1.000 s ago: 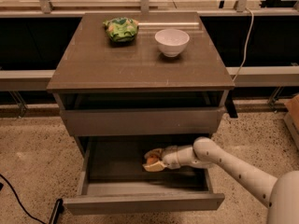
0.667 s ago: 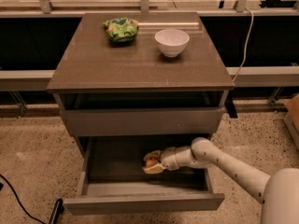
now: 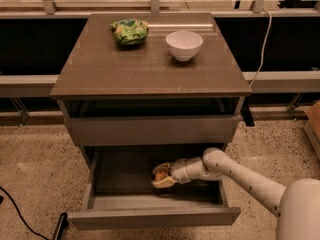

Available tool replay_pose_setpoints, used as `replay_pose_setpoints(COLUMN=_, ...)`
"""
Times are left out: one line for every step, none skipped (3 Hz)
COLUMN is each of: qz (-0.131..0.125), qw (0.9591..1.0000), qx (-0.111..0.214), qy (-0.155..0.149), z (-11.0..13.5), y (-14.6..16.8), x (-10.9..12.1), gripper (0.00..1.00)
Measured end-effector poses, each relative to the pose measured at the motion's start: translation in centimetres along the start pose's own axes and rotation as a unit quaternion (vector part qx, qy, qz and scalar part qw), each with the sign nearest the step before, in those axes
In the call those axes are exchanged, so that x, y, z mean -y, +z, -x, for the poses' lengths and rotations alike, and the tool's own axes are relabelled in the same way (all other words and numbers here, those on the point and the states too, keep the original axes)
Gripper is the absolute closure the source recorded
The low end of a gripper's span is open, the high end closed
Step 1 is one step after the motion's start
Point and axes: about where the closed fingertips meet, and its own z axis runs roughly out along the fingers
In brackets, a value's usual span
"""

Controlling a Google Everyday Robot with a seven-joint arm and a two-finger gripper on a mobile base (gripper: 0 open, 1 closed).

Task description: Place orange into middle drawer

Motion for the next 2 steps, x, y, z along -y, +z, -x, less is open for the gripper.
replay_pose_setpoints(qz=0.002, qw=1.0, qx=0.001, qy=0.0, z=0.03, y=0.25, x=-0.13, gripper=0.59)
replay_pose_setpoints(qz=0.005, qw=1.0, qx=0.001, qy=0.0, z=0.06, y=0.49, x=-0.26, gripper=0.36)
